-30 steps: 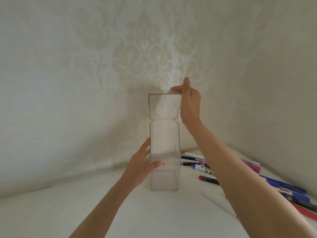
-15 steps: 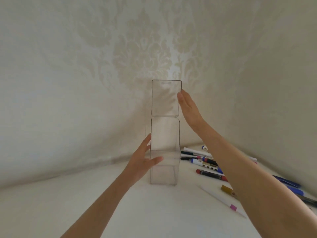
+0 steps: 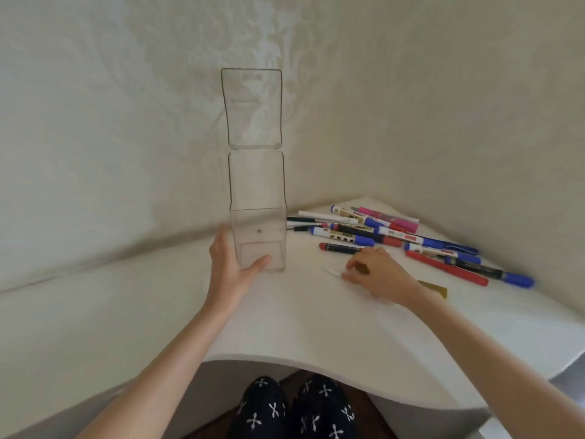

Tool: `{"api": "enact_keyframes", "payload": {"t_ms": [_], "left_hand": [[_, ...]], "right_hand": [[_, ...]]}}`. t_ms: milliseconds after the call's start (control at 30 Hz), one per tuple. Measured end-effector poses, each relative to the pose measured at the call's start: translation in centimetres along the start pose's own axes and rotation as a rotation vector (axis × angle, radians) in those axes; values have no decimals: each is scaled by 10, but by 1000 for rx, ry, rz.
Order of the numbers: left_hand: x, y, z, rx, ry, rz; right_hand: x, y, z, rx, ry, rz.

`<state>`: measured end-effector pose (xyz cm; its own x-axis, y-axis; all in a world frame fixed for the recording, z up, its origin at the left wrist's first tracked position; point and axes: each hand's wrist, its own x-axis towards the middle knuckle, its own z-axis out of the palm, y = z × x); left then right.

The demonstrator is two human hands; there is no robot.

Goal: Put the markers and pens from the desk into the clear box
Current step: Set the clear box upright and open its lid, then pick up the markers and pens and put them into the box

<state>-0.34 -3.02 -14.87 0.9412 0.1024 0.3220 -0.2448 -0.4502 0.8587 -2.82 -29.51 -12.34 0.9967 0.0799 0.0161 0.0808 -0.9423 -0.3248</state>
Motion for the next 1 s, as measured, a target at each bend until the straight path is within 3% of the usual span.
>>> {"api": "enact_keyframes", "payload": {"t_ms": [100,200,300,433,533,667,800,933,1000], "left_hand": [[7,-5,3,-48,-11,-91],[-2,-3,8,-99,37,-80],[-10,1,13,-153,15,-46],[-18,4,13,-51,68,-8],[-18,15,2,-22,119,137],[8,31,-19,-98,97,125],[13,23,-31,-80,-51,74],[8,14,-21,-71,-157,61],[6,15,-16,-78,-135,62]], "right_hand": [[-8,2,9,-183,42,-34],[-8,2,16,-168,134,-90],[-11,-5,14,39,247,-95],[-16,-28,-4,219,481,-124],[-12,-54,-33,378,543,-188],[2,-106,-79,261,434,-375],[32,-140,-98,80,263,-294],[53,-169,-87,134,14,-285],[57,-174,-79,169,-49,-273]]}}
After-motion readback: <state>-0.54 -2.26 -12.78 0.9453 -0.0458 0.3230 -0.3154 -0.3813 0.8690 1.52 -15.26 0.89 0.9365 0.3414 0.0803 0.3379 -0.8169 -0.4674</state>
